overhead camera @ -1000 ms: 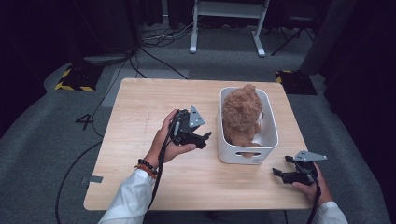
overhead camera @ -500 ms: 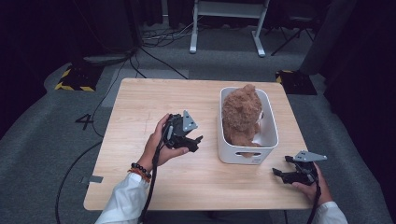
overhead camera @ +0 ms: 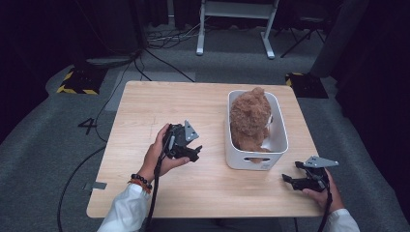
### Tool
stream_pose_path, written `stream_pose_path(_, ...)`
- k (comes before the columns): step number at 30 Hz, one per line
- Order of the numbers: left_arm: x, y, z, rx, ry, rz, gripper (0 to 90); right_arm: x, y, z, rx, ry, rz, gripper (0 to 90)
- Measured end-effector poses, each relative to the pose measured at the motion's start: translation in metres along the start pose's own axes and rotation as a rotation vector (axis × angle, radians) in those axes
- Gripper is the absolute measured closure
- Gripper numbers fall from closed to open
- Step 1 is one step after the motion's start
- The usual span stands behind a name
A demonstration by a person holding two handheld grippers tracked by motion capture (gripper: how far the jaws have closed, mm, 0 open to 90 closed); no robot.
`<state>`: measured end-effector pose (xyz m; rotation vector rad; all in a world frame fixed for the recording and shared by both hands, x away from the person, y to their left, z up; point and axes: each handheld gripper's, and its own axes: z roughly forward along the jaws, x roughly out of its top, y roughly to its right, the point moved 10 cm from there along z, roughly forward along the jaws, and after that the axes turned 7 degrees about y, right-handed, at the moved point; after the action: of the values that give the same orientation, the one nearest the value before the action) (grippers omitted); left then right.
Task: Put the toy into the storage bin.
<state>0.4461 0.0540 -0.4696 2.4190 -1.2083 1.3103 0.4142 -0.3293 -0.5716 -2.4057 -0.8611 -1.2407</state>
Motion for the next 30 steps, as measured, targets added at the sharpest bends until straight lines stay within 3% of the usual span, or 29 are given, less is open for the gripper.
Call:
stream_pose_path(11,-0.039,0.004,0.012,0.007,-0.067,-0.023,16.9,0.0,0.0,0.0,0.0,0.0,-0.001,16.2)
stream_pose_path(18,-0.061,0.005,0.01,0.013,-0.086,-0.04,16.9,0.0,0.0,0.0,0.0,0.0,0.0,16.2)
stream_pose_path(22,-0.075,0.006,0.008,0.009,-0.084,-0.074,17.0,0.0,0.0,0.0,0.0,0.0,0.001,16.2)
stream_pose_path(23,-0.08,0.008,0.008,-0.01,-0.085,-0.1,17.1,0.0,0.0,0.0,0.0,0.0,0.0,16.2)
stream_pose_path(24,-0.084,0.008,0.008,-0.012,-0.089,-0.098,17.1,0.0,0.0,0.0,0.0,0.0,0.0,16.2)
stream_pose_path(26,-0.089,0.006,0.008,0.015,-0.074,-0.106,17.2,0.0,0.0,0.0,-0.002,0.001,0.001,16.2)
stream_pose_path(28,-0.094,0.008,0.007,-0.019,-0.072,-0.158,17.0,0.0,0.0,0.0,-0.001,0.001,0.001,16.2)
stream_pose_path(30,-0.103,0.006,0.007,0.007,-0.091,-0.153,17.0,0.0,0.0,0.0,-0.002,0.001,0.001,16.2)
